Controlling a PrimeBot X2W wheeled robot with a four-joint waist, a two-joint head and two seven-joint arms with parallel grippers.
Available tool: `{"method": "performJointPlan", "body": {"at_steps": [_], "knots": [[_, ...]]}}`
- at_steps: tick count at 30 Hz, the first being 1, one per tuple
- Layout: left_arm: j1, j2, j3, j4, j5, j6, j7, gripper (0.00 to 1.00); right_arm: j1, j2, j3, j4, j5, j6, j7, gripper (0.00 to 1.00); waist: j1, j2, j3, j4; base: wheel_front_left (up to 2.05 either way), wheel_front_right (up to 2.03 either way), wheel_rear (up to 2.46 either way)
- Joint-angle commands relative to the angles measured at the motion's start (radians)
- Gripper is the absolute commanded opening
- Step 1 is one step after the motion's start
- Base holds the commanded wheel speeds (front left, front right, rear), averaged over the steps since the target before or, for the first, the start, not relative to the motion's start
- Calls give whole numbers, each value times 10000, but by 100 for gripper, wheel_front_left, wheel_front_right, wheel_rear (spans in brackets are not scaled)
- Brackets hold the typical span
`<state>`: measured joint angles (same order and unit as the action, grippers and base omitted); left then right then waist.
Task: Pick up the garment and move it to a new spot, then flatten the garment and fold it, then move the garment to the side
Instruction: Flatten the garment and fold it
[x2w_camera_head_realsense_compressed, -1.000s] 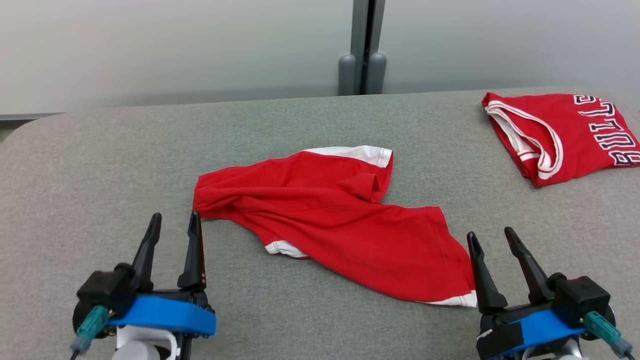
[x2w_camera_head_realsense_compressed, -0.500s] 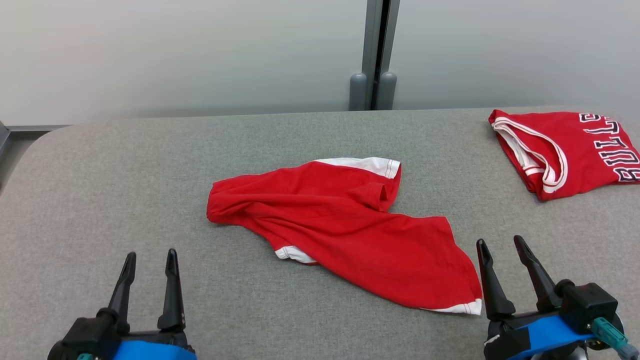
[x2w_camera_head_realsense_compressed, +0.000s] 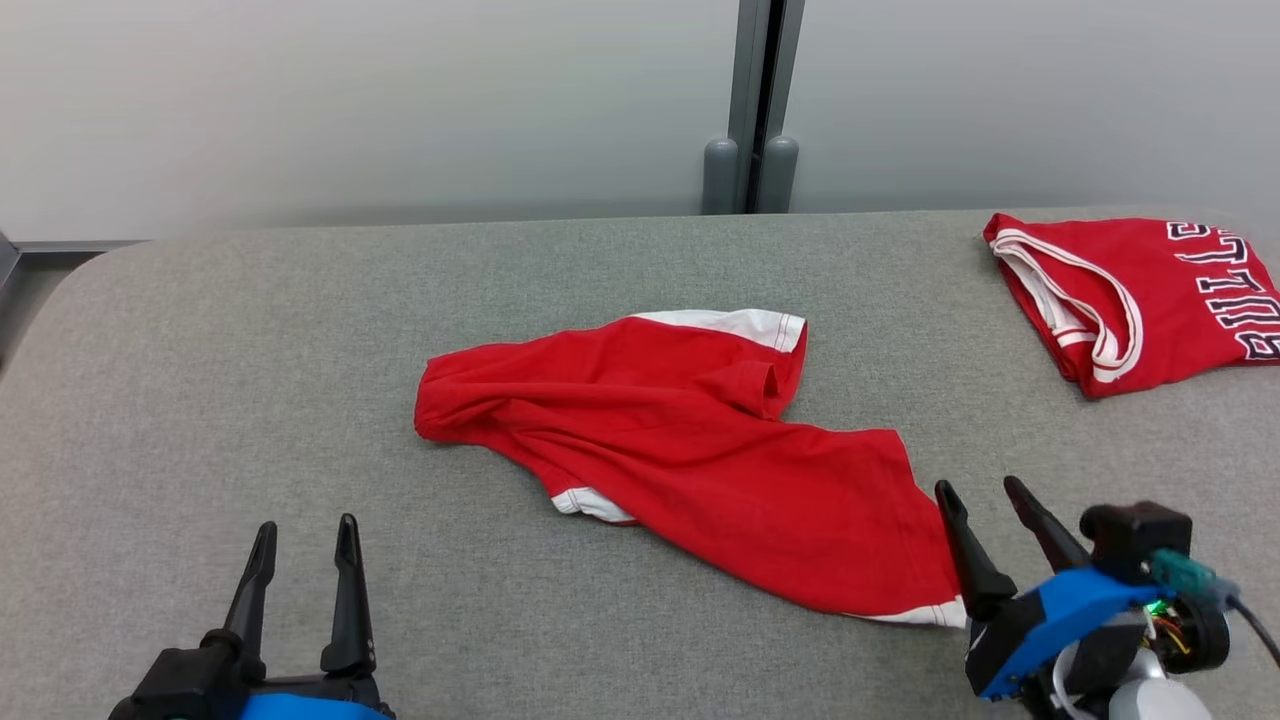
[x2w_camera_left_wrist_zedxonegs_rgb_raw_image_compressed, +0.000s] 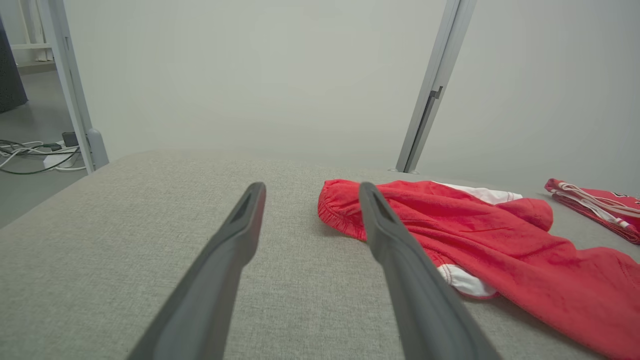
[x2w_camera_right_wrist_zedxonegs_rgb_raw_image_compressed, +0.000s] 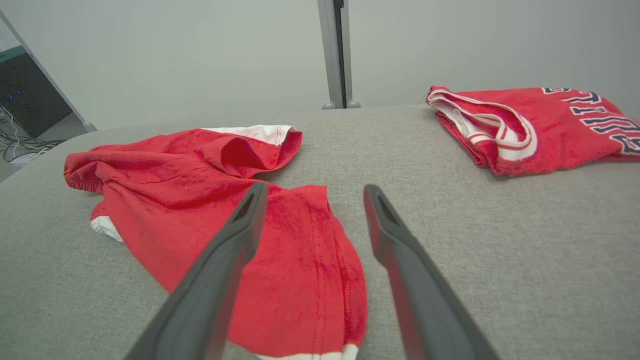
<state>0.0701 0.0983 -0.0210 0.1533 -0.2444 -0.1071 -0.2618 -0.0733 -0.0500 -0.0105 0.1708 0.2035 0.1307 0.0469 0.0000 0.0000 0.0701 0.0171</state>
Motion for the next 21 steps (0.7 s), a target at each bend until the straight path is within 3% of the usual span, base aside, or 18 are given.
{"method": "performJointPlan", "body": {"at_steps": [1, 6, 10, 21], "knots": [[-73, -9, 25, -14, 64, -42, -36, 100, -274, -15, -140, 155, 133, 1, 488, 100, 0, 0, 27, 1, 0, 0, 0], [-208, -108, 6, -106, 146, -85, -36, 100, -1424, -6, -228, 757, 400, 3, 2909, 100, 0, 0, 251, 68, 0, 0, 0], [-336, -156, -8, -167, 185, -120, -36, 100, -2309, -12, -298, 1460, 622, 1, 4172, 100, 0, 0, 490, 159, 0, 0, 0], [-624, -207, -102, -126, 256, -183, -36, 100, -3990, -42, -371, 3842, 287, 3, 4525, 100, 0, 0, 916, 494, 0, 0, 0]]}}
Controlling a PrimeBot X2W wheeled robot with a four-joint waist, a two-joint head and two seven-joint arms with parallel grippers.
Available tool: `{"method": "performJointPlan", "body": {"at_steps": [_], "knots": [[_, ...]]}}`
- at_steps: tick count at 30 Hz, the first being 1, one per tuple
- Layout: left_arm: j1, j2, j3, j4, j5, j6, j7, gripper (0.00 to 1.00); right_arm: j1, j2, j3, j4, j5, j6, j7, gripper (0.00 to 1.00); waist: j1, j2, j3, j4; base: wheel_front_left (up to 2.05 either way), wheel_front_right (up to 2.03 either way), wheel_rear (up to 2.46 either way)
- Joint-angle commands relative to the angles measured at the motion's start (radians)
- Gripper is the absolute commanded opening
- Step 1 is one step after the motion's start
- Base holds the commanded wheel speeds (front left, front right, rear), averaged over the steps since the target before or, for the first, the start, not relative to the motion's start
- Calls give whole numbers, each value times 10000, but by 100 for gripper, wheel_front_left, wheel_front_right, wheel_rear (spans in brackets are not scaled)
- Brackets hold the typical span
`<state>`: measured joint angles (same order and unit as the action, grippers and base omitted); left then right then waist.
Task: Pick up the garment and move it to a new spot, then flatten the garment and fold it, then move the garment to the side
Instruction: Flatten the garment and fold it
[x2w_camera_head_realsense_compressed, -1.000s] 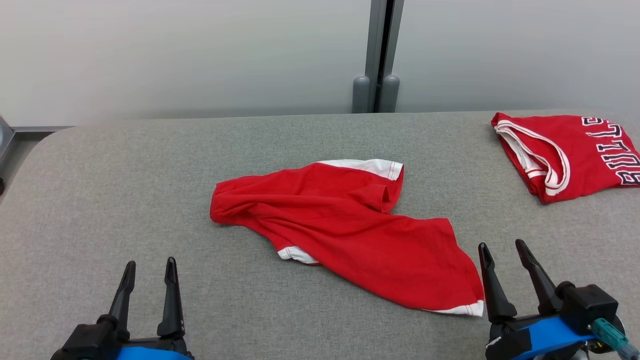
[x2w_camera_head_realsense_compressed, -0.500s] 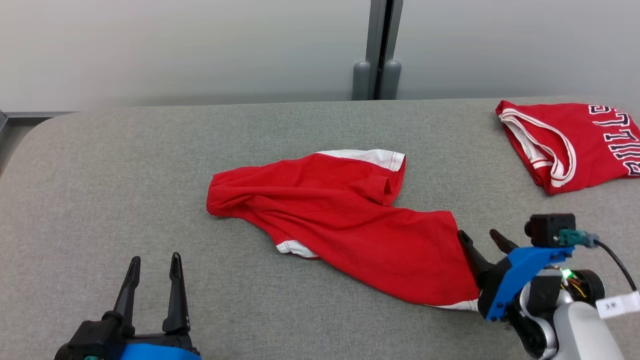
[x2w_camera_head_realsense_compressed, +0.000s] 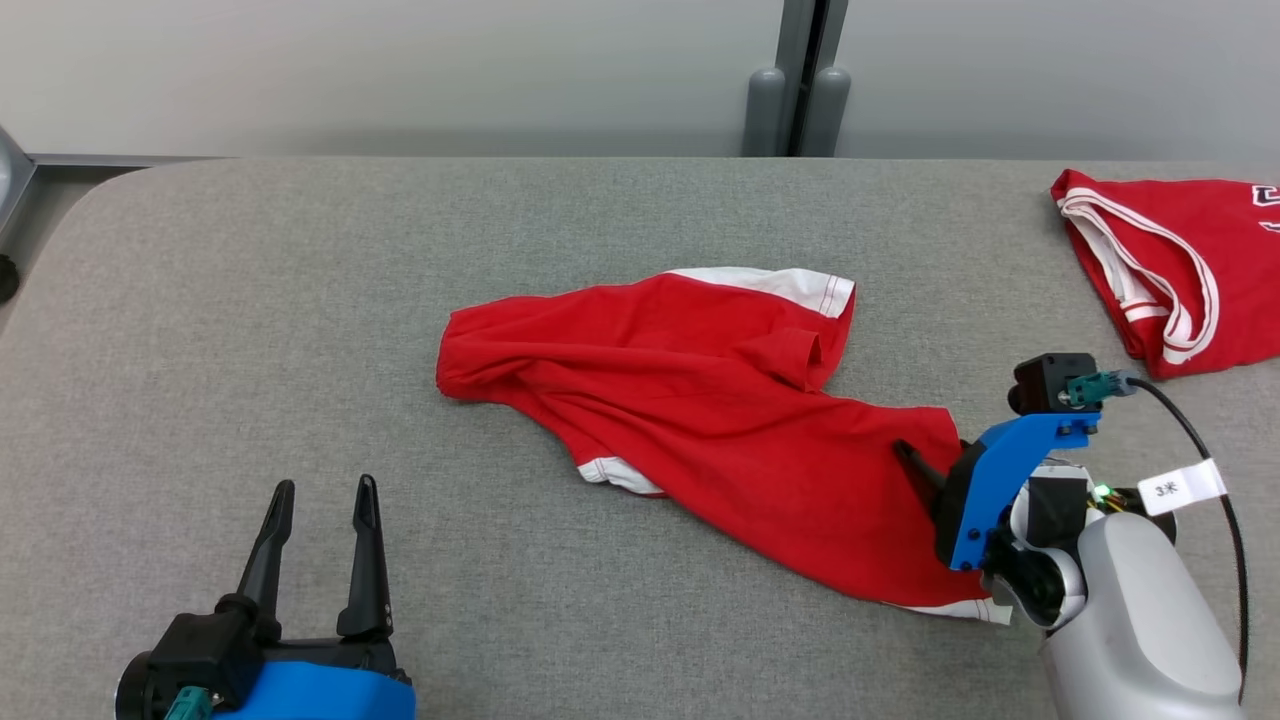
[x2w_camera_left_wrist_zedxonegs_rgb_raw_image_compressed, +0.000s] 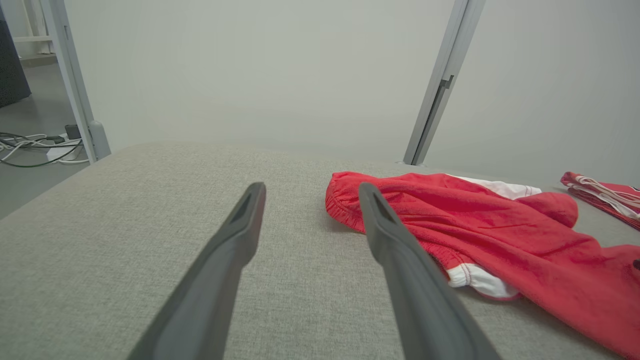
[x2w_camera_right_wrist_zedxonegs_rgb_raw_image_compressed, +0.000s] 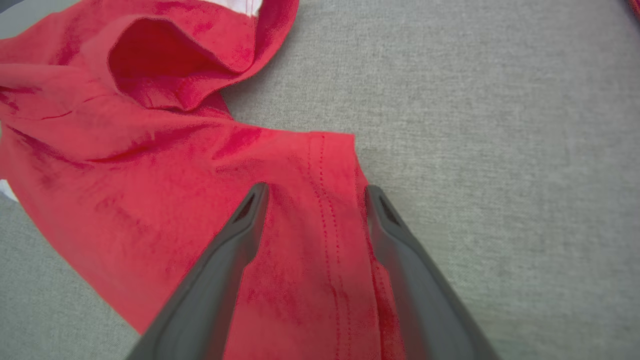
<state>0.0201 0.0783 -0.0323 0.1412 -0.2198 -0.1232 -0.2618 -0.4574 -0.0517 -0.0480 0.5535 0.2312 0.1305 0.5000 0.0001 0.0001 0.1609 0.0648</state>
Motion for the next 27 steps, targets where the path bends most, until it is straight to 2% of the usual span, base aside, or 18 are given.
{"method": "performJointPlan", "body": {"at_steps": [1, 4, 6, 7, 8, 9, 17, 27], "knots": [[-130, -14, 7, -2, 5, -28, -38, 100, -203, -30, 71, 166, 49, 3, -23, 100, -1, -1, 17, 36, 0, 0, 0], [-121, -27, -11, 4, -1, -45, -36, 100, -321, -26, 300, 439, 206, 3, -230, 100, -1, -1, 20, 67, 0, 0, 0], [-108, -29, -39, 26, 20, -56, -36, 100, -394, -118, 445, 573, 277, 3, -392, 67, -1, -1, 22, 88, 0, 0, 0], [-114, -27, -63, 42, 49, -59, -36, 100, -425, -185, 503, 646, 309, 3, -469, 30, -1, -1, 22, 106, 0, 0, 0], [-137, -28, -87, 53, 68, -63, -36, 100, -466, -234, 559, 712, 342, 3, -539, 2, -1, -1, 25, 131, 0, 0, 0], [-160, -30, -103, 55, 75, -67, -36, 100, -516, -266, 626, 785, 388, 5, -579, 0, -1, -1, 28, 154, 0, 0, 0], [-271, -28, -210, 0, 96, -87, -36, 100, -1180, -626, 827, 922, 795, 3, -1385, 0, -1, -1, 162, 377, 0, 0, 0], [-556, -71, -389, -124, 97, -99, -37, 100, -2746, -811, -210, 2064, 404, 3, -2841, 0, -1, -1, 550, 953, 0, 0, 0]]}}
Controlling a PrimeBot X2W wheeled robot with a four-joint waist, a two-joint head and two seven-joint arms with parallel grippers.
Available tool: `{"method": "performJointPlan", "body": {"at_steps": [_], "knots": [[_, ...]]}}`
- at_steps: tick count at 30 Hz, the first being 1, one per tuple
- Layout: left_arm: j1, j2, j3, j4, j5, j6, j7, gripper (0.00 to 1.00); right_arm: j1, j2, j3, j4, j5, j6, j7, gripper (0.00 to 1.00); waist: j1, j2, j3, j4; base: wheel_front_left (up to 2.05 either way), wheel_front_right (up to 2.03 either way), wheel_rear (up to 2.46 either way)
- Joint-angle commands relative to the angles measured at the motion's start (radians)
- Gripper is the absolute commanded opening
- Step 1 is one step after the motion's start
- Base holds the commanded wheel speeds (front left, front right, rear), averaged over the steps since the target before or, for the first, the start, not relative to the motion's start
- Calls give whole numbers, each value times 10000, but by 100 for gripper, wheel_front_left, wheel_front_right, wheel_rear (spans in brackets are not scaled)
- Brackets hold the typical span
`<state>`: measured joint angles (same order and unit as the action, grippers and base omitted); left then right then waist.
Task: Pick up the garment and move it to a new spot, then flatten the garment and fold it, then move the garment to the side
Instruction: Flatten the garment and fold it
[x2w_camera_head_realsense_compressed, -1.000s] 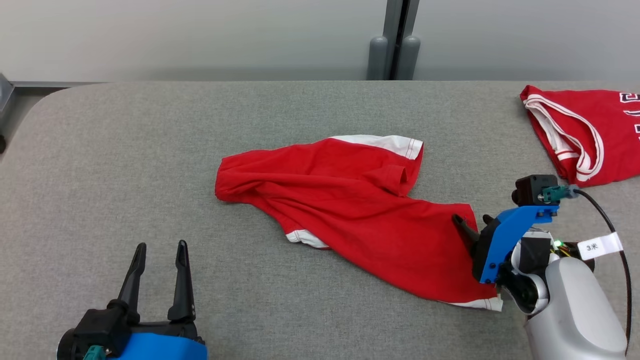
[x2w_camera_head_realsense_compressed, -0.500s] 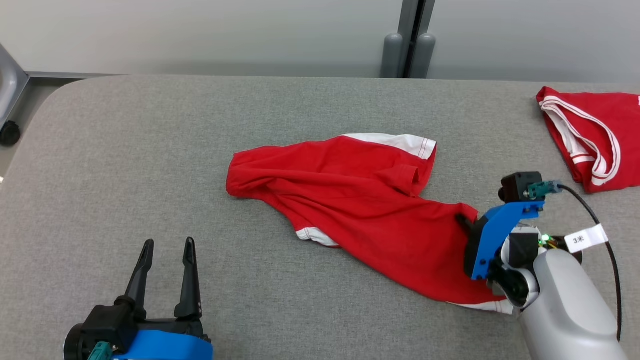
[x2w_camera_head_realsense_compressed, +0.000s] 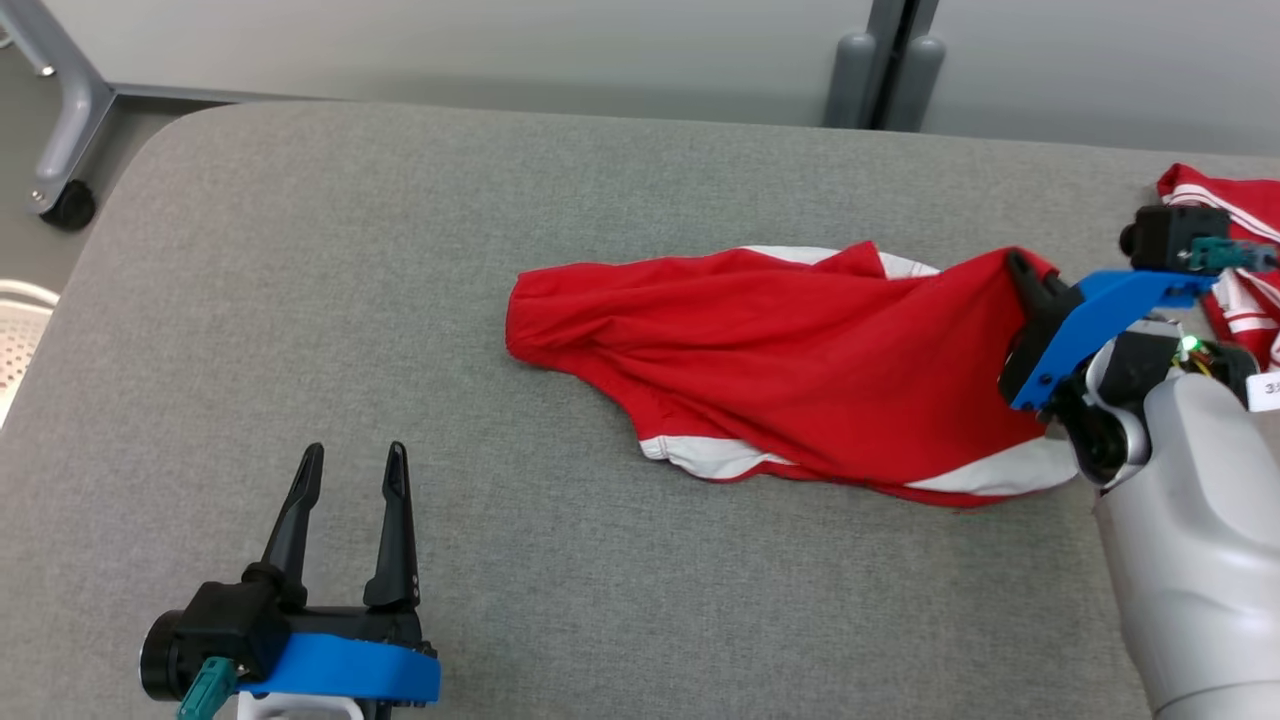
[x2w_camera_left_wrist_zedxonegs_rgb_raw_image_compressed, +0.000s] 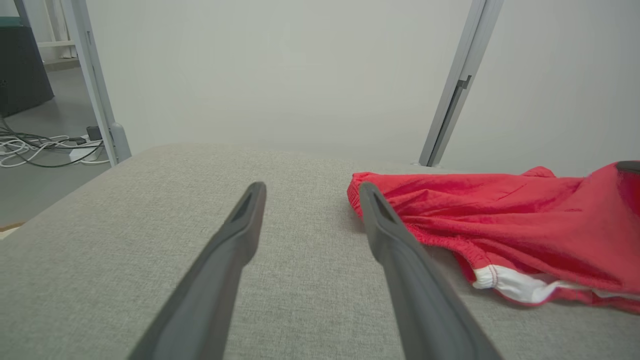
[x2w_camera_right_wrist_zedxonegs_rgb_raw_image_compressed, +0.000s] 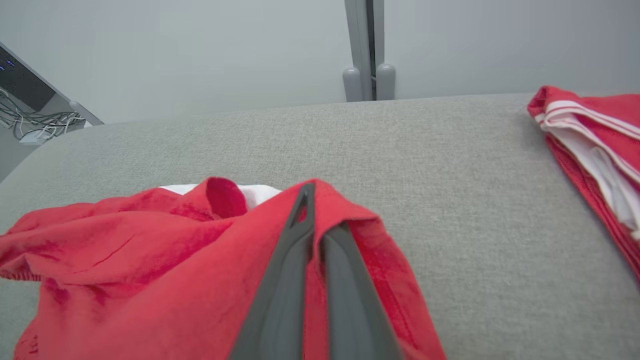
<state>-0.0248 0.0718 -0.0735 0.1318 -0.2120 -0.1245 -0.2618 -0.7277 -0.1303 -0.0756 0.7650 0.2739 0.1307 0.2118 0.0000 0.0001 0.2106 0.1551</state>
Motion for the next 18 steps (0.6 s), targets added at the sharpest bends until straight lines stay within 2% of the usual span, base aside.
{"method": "performJointPlan", "body": {"at_steps": [1, 4, 5, 13, 18], "knots": [[-135, -7, 2, -26, 21, -87, -37, 100, -193, -36, -71, 76, -88, 1, -114, 0, 0, -1, 117, 117, 0, 0, 0], [-229, -8, -30, -1, 25, -82, -37, 100, -564, 46, -540, 543, -228, 1, -568, 0, 0, -1, 249, 224, 0, 0, 0], [-243, -9, -38, 7, 23, -81, -37, 100, -627, 98, -658, 723, -277, 1, -649, 99, 0, -1, 279, 244, 0, 0, 0], [-250, 18, -80, 220, -31, -85, -37, 100, -528, -26, -857, 1541, -962, 1, -1305, 100, 0, -1, 112, 47, 0, 0, 0], [-49, 86, 15, 348, -80, -86, -37, 100, 103, 122, -699, 1294, -773, 3, -1855, 100, 0, -1, -267, -330, 0, 0, 0]]}}
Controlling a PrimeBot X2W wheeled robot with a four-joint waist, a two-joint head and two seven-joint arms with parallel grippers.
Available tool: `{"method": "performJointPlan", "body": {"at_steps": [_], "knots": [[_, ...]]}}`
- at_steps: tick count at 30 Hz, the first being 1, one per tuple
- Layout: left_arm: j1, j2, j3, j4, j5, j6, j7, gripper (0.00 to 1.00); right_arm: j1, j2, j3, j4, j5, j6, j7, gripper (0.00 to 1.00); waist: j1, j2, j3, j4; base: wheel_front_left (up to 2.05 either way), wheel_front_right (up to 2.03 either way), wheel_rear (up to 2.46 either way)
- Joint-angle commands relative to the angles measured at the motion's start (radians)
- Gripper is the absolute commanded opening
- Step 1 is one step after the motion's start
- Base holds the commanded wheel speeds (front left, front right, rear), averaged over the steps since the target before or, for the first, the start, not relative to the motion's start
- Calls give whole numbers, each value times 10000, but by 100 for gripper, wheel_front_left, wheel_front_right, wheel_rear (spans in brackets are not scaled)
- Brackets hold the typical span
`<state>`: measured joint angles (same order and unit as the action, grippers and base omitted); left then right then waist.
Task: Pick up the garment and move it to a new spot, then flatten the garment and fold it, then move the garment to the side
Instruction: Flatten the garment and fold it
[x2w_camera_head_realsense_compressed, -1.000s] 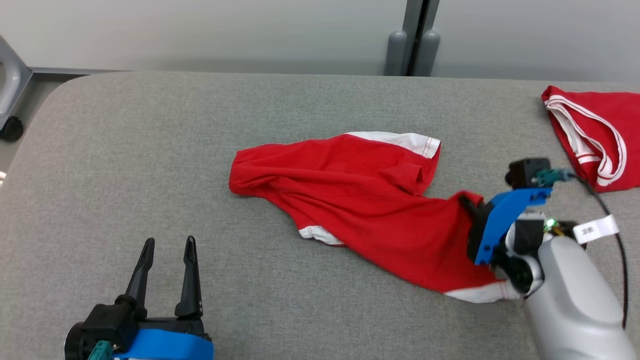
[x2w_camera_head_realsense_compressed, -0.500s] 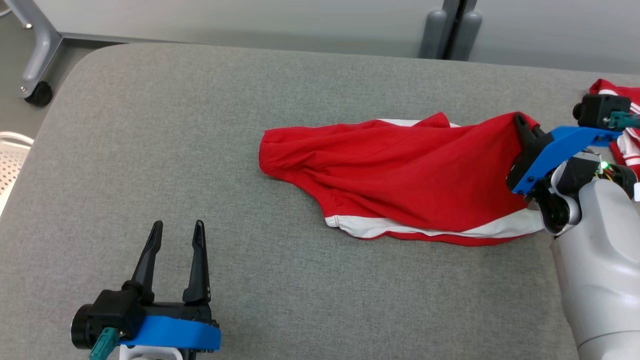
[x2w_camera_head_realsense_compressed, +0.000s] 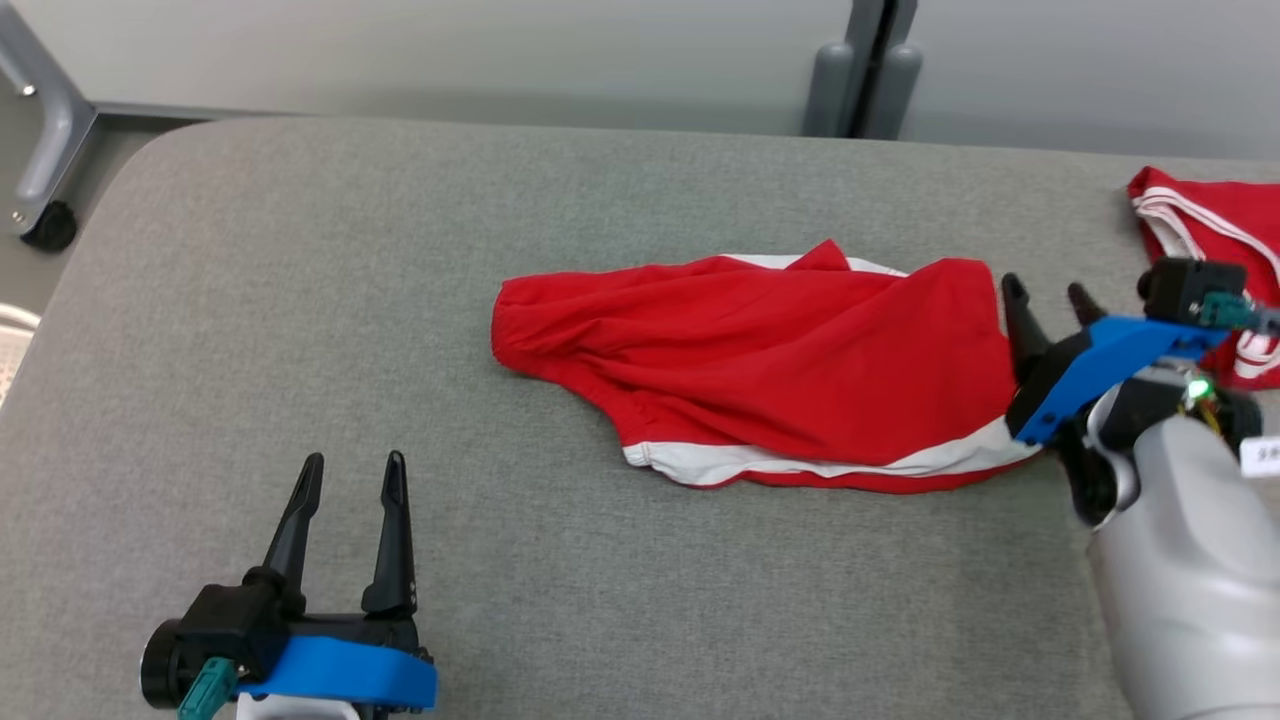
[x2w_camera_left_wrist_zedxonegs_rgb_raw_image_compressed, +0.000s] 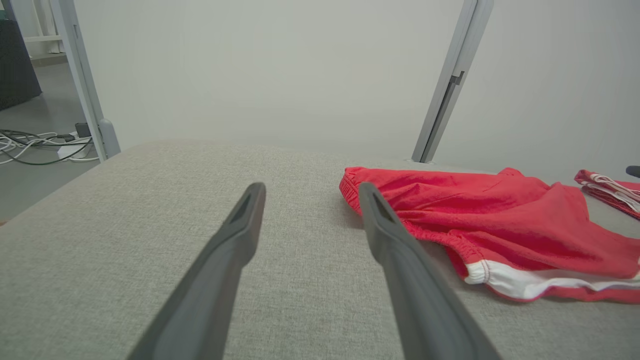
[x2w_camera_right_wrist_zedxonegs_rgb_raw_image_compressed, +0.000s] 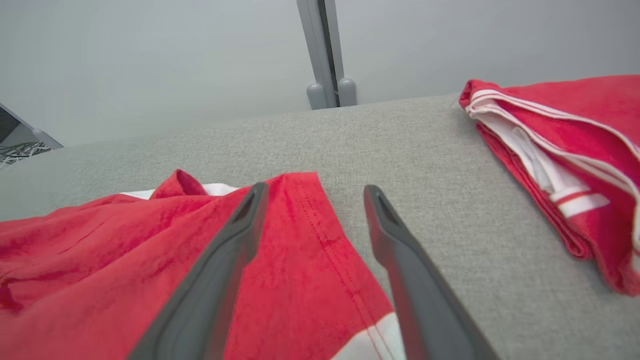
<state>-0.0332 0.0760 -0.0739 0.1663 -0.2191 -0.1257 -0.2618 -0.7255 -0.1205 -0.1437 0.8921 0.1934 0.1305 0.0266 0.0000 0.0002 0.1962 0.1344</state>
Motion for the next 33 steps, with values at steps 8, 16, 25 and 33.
{"method": "performJointPlan", "body": {"at_steps": [8, 16, 25, 33], "knots": [[352, 36, 173, 373, -121, -75, -37, 100, 2239, -243, 1089, -1920, -194, 3, -2158, 100, 0, -2, -781, -699, 0, 0, 0], [649, 78, 313, 650, -200, -74, -37, 100, 4728, 371, 671, -4759, -1412, 3, -2897, 100, 0, -2, -1261, -1041, 0, 0, 0], [889, 271, 417, 842, -257, -75, -37, 100, 6642, 681, 895, -6767, -1201, 3, -2796, 100, 0, -2, -1644, -1232, 0, 0, 0], [1064, 272, 465, 922, -291, -75, -37, 100, 7265, 702, 1028, -7144, -666, 3, -2443, 100, 0, -2, -1855, -1411, 0, 0, 0]]}}
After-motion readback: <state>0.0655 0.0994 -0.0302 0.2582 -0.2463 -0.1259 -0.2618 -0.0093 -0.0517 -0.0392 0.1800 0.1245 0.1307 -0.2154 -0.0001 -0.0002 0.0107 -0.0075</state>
